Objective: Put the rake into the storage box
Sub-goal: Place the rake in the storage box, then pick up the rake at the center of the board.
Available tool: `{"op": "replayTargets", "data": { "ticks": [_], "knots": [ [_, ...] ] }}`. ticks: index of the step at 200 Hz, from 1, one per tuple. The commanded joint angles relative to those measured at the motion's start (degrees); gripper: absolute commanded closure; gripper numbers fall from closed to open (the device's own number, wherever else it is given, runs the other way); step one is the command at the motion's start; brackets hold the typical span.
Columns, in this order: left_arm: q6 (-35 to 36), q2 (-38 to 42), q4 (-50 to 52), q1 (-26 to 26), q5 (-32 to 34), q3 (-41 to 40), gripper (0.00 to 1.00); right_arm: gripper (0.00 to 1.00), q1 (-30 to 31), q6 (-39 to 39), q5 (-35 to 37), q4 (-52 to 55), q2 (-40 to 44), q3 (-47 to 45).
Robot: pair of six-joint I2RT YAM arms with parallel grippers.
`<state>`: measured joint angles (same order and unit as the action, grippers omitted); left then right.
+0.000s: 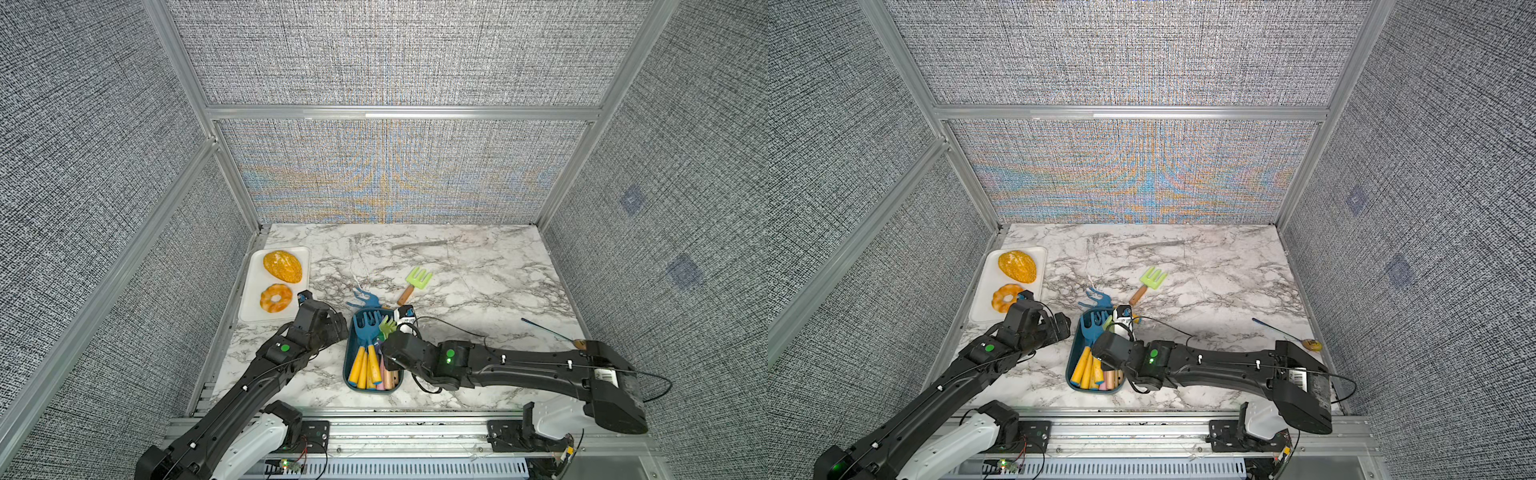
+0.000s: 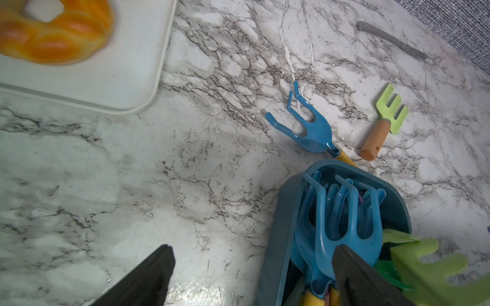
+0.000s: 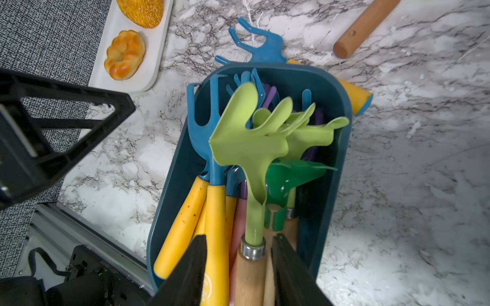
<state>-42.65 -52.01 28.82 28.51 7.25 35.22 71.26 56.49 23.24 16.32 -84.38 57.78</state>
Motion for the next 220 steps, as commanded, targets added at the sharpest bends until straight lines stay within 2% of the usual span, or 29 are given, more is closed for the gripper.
{"op": "replayTargets", "data": {
  "ticks": [1, 34, 70, 103, 126, 138, 163, 191, 220],
  "knots": [
    [0.9, -2.6, -2.4, 0.0, -1.7, 2.1, 0.02, 0.5, -1.9, -4.6, -0.1, 1.2, 2.2, 0.5],
    [2.8, -9.3, -3.3, 0.0, -2.5, 7.4, 0.01, 0.34, -7.2, -10.1, -2.0, 1.7, 6.5, -0.4],
    [4.4, -20.8, -3.7, -0.2, -5.9, 15.5, 0.01, 0.22, -18.3, -18.1, -9.0, -0.4, 8.0, -1.9],
    [7.5, -32.2, -2.2, -0.5, -10.4, 24.9, 0.01, 0.21, -27.3, -22.7, -14.4, -0.8, 5.0, -1.1],
    [12.4, -42.4, 2.4, -0.3, -19.7, 35.5, 0.06, 0.2, -32.2, -23.9, -17.6, -1.6, 4.6, -1.9],
    [13.9, -47.5, 4.5, 0.3, -22.1, 40.5, 0.09, 0.19, -34.4, -24.3, -18.8, -2.5, 5.3, -3.0],
    [16.8, -56.8, 10.8, 2.8, -19.5, 51.5, 0.1, 0.15, -39.1, -25.1, -21.1, -4.0, 8.1, -6.1],
    [19.8, -66.4, 17.0, 5.5, -17.4, 63.1, 0.12, 0.01, -44.0, -26.2, -23.3, -5.2, 12.0, -10.1],
    [22.8, -75.0, 23.8, 8.2, -15.0, 74.9, 0.16, 0.01, -48.7, -27.4, -26.1, -6.5, 15.0, -14.1]
  ]
}}
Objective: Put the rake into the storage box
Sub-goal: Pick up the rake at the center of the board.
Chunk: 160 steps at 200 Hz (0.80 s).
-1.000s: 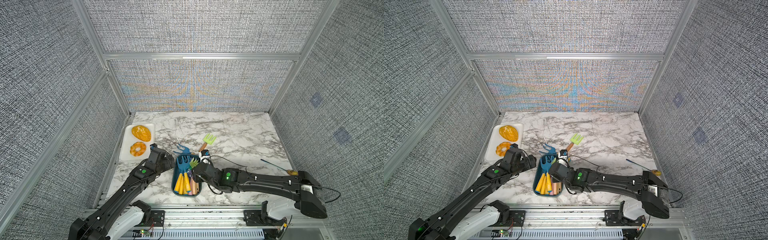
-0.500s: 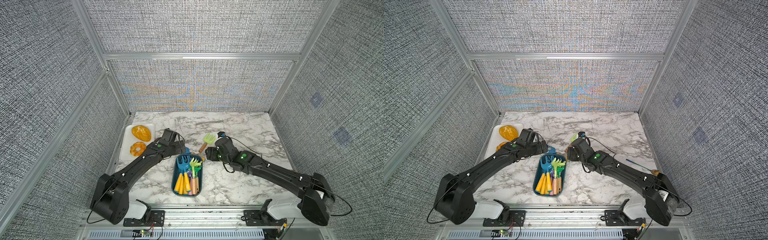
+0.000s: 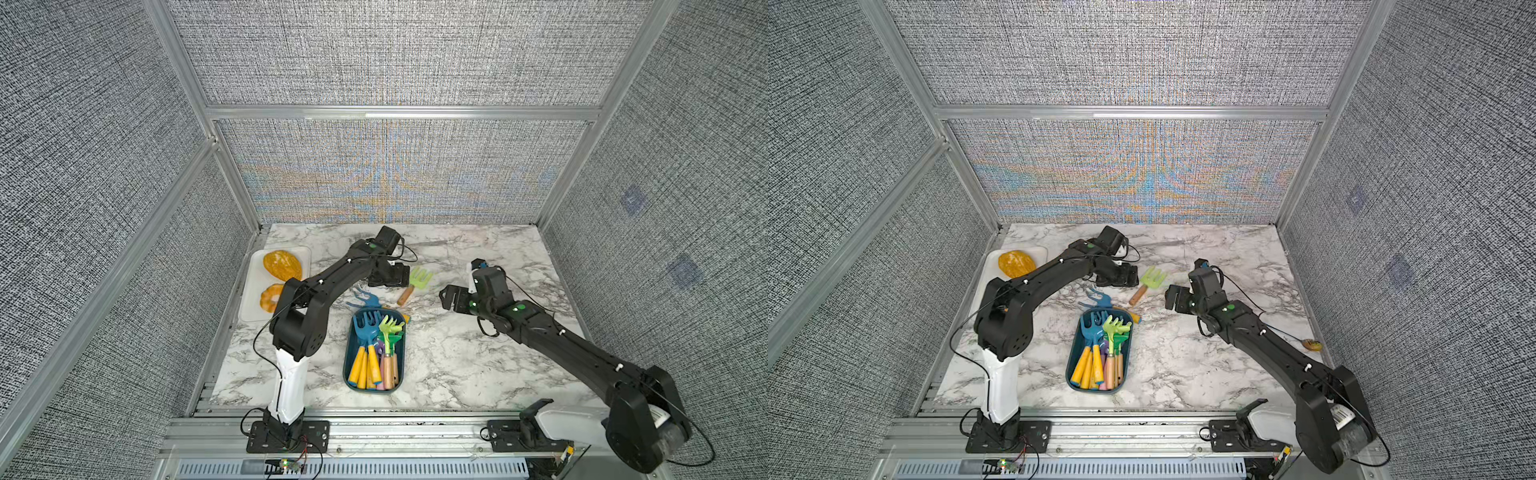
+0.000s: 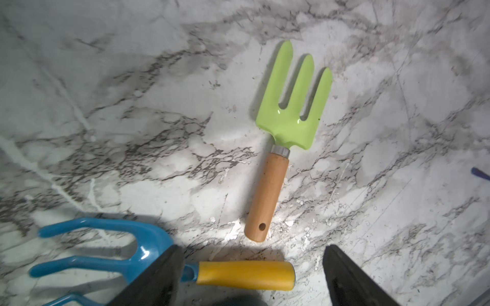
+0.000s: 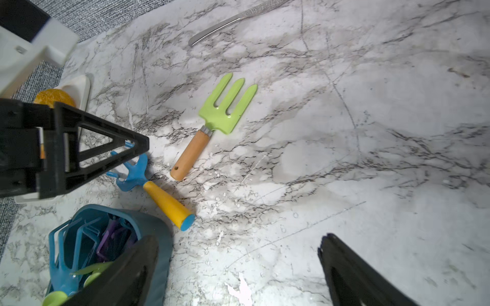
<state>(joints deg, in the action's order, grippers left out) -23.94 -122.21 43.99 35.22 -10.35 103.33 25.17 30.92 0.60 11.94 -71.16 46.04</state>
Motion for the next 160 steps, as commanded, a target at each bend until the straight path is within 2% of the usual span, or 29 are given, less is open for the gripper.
{"op": "replayTargets", "data": {
  "ticks": [1, 52, 67, 86, 115, 160],
  "knots": [
    [4.1, -5.2, 8.8, 1.5, 2.7, 7.1, 0.17, 0.01, -2.7, -1.9, -3.6, -2.1, 1.9, -2.4],
    [7.1, -16.0, 16.9, 4.4, 7.3, 21.8, 0.32, 0.01, -7.1, -3.5, -7.7, -3.9, 2.9, -5.4],
    [7.5, -18.1, 17.4, 5.0, 7.5, 24.0, 0.41, 0.01, -7.9, -3.7, -8.9, -4.4, 2.9, -6.1],
    [7.0, -20.9, 18.3, 5.2, 9.4, 27.0, 0.41, 0.01, -8.7, -4.0, -9.9, -5.0, 3.1, -6.8],
    [6.5, -24.5, 19.5, 5.5, 11.1, 31.1, 0.47, 0.01, -9.1, -4.2, -10.7, -5.3, 3.5, -7.4],
    [6.0, -27.1, 19.4, 6.1, 11.6, 33.4, 0.71, 0.01, -9.6, -4.1, -11.5, -5.8, 4.6, -9.0]
  ]
}}
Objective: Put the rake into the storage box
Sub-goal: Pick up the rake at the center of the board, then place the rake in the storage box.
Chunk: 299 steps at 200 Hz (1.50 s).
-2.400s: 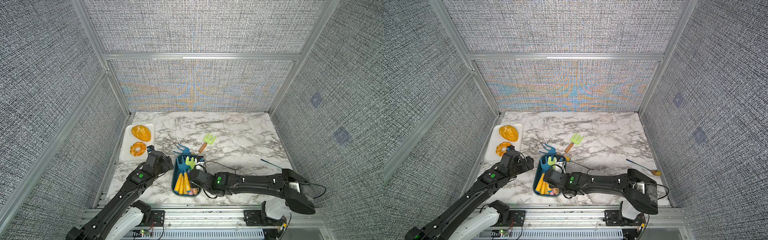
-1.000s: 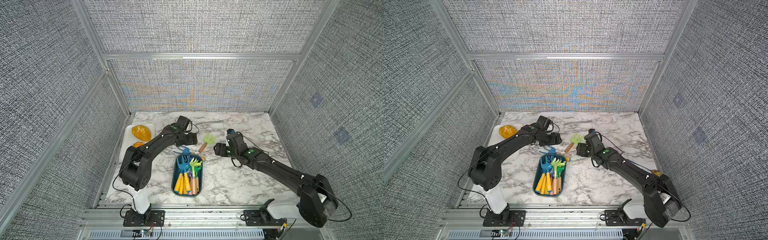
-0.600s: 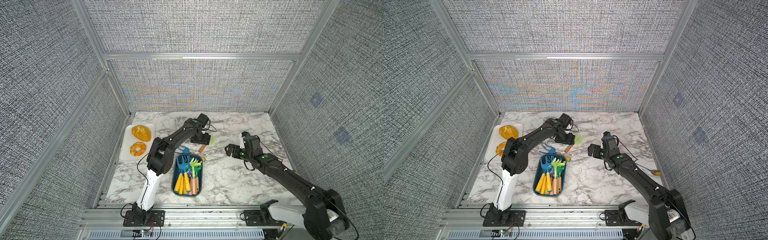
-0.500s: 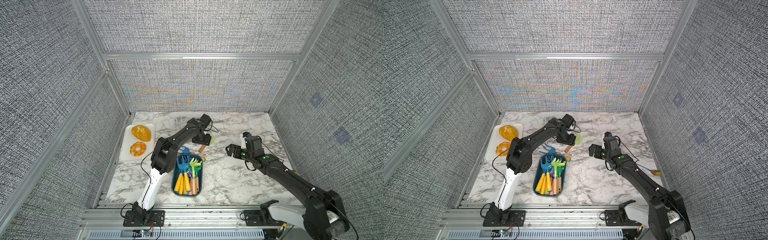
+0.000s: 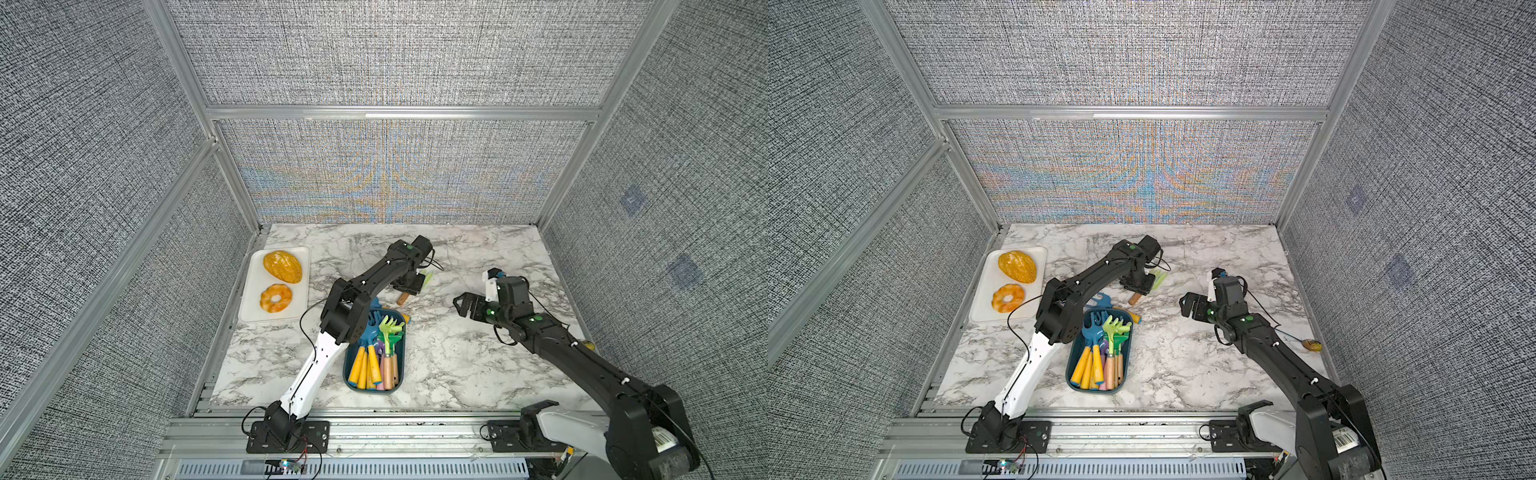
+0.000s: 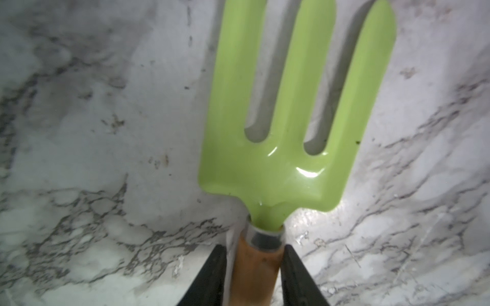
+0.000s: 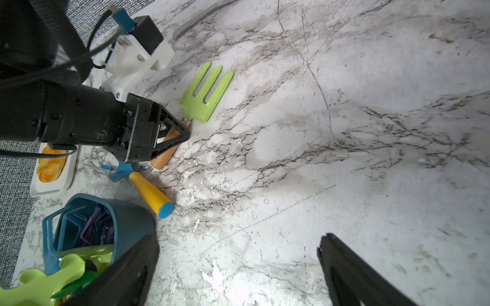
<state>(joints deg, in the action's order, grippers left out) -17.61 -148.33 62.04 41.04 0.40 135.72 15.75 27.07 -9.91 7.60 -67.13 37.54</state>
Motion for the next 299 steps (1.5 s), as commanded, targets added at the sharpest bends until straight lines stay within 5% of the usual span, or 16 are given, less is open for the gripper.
{"op": "replayTargets", "data": {
  "ticks": [1, 71, 119, 242, 299],
  "knots": [
    [-0.3, -1.0, 1.3, 0.3, 0.8, 1.1, 0.71, 0.01, -0.2, -0.3, -1.0, -1.4, 0.6, -0.5],
    [-0.5, -0.4, 0.9, 1.1, 1.0, 3.9, 0.9, 0.01, -0.3, 0.2, -1.7, -0.5, 3.6, -1.3],
    [-0.9, 9.0, -0.6, 2.2, 0.7, 1.5, 1.0, 0.01, -0.3, 0.9, -1.3, 1.6, 7.2, -1.9],
    [-12.9, 69.5, -21.1, 3.6, 3.7, -63.5, 1.0, 0.01, -0.1, 3.4, -2.8, 5.8, 14.7, -4.2],
    [-18.5, 88.1, -22.4, 3.6, 3.8, -83.3, 1.0, 0.01, 0.5, 5.6, -4.1, 5.6, 17.0, -5.9]
  ]
}}
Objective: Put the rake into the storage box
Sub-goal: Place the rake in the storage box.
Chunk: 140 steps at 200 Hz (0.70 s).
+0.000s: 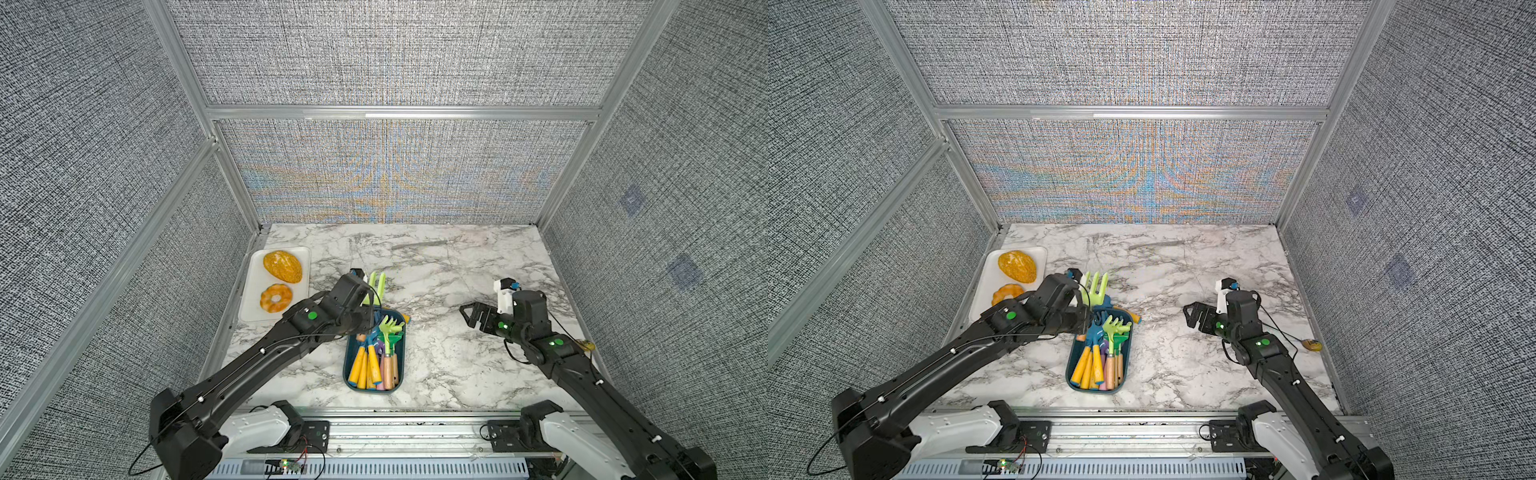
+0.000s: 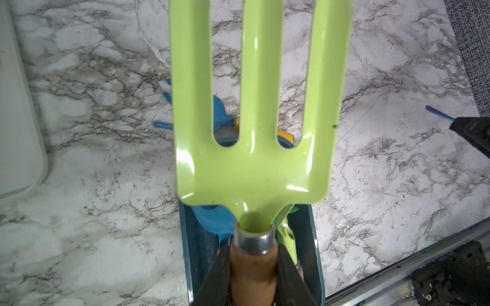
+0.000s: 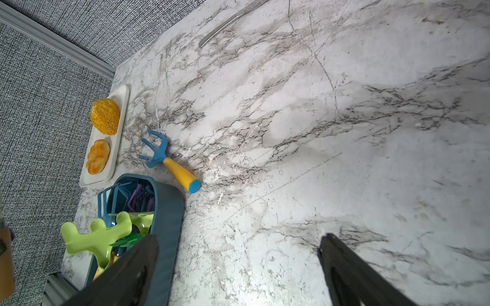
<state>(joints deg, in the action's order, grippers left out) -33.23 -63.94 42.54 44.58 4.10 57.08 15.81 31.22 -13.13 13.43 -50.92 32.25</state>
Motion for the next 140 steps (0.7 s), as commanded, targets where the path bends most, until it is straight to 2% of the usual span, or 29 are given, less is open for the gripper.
{"op": "replayTargets", "data": {
  "ticks": [1, 44, 75, 140],
  "knots": [
    [-2.9, 3.9, -3.0, 0.1, 0.0, -5.0, 1.0, 0.01, 0.5, 1.4, -0.8, -0.3, 0.8, -0.7],
    [-6.0, 11.3, -8.4, 0.1, -3.9, -16.3, 1.0, 0.01, 1.9, 2.5, -0.6, -0.2, 1.5, -0.8],
    [-7.2, 15.8, -10.2, 0.1, -5.2, -20.5, 1.0, 0.01, 3.0, 2.8, 0.1, -0.3, 0.5, 0.0],
    [-9.2, 14.9, -17.9, 0.1, -9.6, -26.7, 1.0, 0.01, 5.1, 3.1, 0.9, -2.6, -2.6, 0.0]
  ]
}}
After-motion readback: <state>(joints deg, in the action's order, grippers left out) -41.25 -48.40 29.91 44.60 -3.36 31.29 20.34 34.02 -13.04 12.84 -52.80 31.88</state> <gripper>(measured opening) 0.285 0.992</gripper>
